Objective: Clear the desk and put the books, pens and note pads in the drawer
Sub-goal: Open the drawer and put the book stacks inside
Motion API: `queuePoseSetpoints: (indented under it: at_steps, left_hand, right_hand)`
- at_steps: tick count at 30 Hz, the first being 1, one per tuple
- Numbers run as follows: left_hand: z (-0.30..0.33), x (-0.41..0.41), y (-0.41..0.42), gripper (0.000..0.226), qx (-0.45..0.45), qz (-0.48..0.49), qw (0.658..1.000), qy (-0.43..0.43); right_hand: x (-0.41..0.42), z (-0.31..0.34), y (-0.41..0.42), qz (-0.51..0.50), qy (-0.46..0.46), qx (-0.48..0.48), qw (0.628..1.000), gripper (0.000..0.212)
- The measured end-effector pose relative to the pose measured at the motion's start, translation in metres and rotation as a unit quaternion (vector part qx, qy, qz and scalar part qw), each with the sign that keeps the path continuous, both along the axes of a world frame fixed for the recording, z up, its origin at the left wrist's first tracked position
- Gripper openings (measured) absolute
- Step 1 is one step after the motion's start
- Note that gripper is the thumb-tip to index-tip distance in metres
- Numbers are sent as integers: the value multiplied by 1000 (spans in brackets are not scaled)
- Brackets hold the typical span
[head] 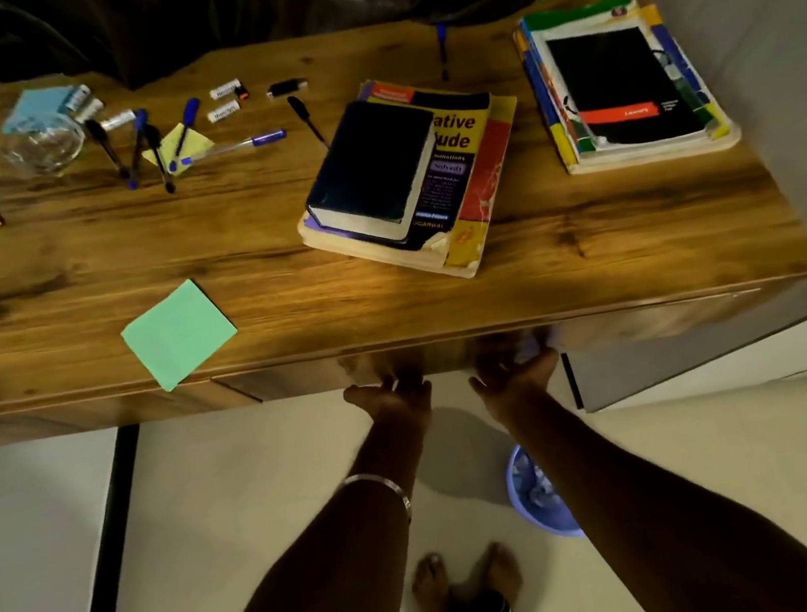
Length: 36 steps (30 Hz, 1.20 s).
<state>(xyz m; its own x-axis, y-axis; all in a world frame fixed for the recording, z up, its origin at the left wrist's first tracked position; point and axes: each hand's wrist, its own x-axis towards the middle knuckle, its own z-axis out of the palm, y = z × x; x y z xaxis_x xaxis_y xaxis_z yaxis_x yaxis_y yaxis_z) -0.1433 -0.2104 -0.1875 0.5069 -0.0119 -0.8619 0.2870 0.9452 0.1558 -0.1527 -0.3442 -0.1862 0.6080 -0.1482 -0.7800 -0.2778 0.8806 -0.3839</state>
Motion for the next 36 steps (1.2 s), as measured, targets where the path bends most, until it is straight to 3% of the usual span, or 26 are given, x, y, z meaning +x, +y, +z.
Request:
queuePoseSetpoints:
  at_steps: [10,14,15,18,19,21,22,29,32,36]
  left_hand:
    - [5,-19,-1,71,-39,48,997,-53]
    - [-1,-37,1,74,-28,47,997,-63]
    - [0,-42,1,80,-20,46,997,-65]
    - [6,-58,0,128,5,36,994,-99]
    - [8,-63,0,119,9,38,995,-91]
    - [1,-70,0,78,6,51,998,-45]
    - [-2,-73,0,71,-2,58,998,-27]
    - [5,-105,1,60,-20,53,998,-22]
    - [5,-121,-1,59,-21,66,997,-21]
    - [-3,-145,-1,58,-20,78,997,-16]
  right_hand:
    - [-20,-12,-3,-86,-65,132,985,40]
    - [-39,-11,-1,-83,-45,113,989,42]
    - [-43,-11,0,-82,-47,108,990,42]
    - [-57,-13,1,-76,-41,103,991,44]
    - [-61,-14,1,-77,-42,102,991,45]
    - [-69,-15,1,-86,-34,106,990,43]
    - [-74,-17,1,-97,-28,116,988,41]
    - [-105,-20,0,-115,-6,113,987,37]
    - [-123,-31,-5,-132,-23,123,983,61]
    - [-146,-33,-6,-140,-44,135,980,73]
